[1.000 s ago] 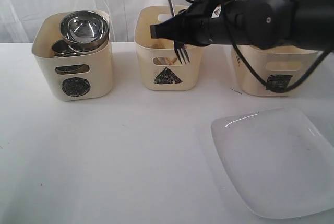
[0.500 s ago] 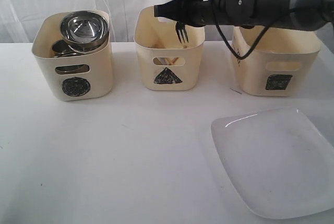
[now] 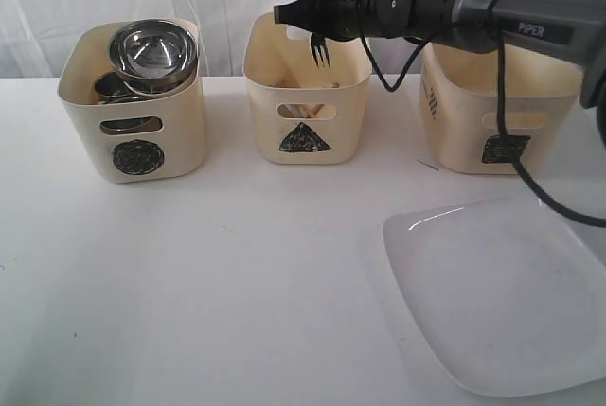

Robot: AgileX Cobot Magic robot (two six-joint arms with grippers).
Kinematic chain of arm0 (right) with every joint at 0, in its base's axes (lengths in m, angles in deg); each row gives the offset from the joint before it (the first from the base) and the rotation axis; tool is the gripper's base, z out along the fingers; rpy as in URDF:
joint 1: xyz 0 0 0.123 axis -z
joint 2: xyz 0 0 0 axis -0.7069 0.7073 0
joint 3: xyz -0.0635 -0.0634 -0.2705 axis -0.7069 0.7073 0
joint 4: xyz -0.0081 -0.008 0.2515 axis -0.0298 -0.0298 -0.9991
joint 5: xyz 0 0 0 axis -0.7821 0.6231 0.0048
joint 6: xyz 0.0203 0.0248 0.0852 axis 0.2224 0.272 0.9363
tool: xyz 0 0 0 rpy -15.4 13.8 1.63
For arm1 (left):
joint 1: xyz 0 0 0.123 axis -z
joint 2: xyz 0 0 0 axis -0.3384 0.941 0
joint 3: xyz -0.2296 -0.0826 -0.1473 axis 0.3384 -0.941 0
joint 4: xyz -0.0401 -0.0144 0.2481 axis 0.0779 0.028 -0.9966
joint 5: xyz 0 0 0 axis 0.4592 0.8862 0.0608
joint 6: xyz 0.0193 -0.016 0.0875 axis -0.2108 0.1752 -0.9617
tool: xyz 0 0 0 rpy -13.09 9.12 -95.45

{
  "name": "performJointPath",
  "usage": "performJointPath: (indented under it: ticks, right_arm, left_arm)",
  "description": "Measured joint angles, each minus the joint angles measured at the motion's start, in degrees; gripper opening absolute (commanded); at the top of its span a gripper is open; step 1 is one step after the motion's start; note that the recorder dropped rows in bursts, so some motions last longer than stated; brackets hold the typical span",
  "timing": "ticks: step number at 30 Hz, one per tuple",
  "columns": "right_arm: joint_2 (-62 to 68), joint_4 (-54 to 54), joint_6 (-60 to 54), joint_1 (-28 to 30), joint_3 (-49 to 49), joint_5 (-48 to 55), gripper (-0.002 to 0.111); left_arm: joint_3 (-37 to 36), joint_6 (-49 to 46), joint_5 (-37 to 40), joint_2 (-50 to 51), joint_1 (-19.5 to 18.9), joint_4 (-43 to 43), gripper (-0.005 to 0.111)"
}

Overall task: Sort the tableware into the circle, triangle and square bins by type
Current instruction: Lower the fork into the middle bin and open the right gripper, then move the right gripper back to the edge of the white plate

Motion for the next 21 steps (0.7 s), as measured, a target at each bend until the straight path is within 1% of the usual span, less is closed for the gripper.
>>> performJointPath:
  ticks: [9, 11, 12, 14, 18, 21]
  right_arm:
    - [7.0, 0.0, -1.0, 0.4, -7.3, 1.2, 0.0]
    - [8.5, 0.0, -1.0, 0.4, -8.8, 1.3, 0.004]
    - [8.9, 0.0, -1.0, 0.4, -8.9, 1.3, 0.011]
    - [9.5, 0.0, -1.1, 0.4, -8.9, 1.1, 0.02]
    - [9.7, 0.0, -1.2, 0.4, -9.2, -0.6, 0.021]
    - [9.7, 0.0, -1.2, 0.4, -9.2, 0.1, 0.021]
  left_arm:
    - [0.0, 0.0, 0.0, 0.0, 0.0, 0.0, 0.0]
    - [0.0, 0.0, 0.0, 0.0, 0.0, 0.0, 0.0]
    - [0.0, 0.0, 0.0, 0.0, 0.0, 0.0, 0.0]
    - [0.0, 0.0, 0.0, 0.0, 0.0, 0.0, 0.0]
    - [0.0, 0.0, 0.0, 0.0, 0.0, 0.0, 0.0]
    - [0.0, 0.0, 0.0, 0.0, 0.0, 0.0, 0.0]
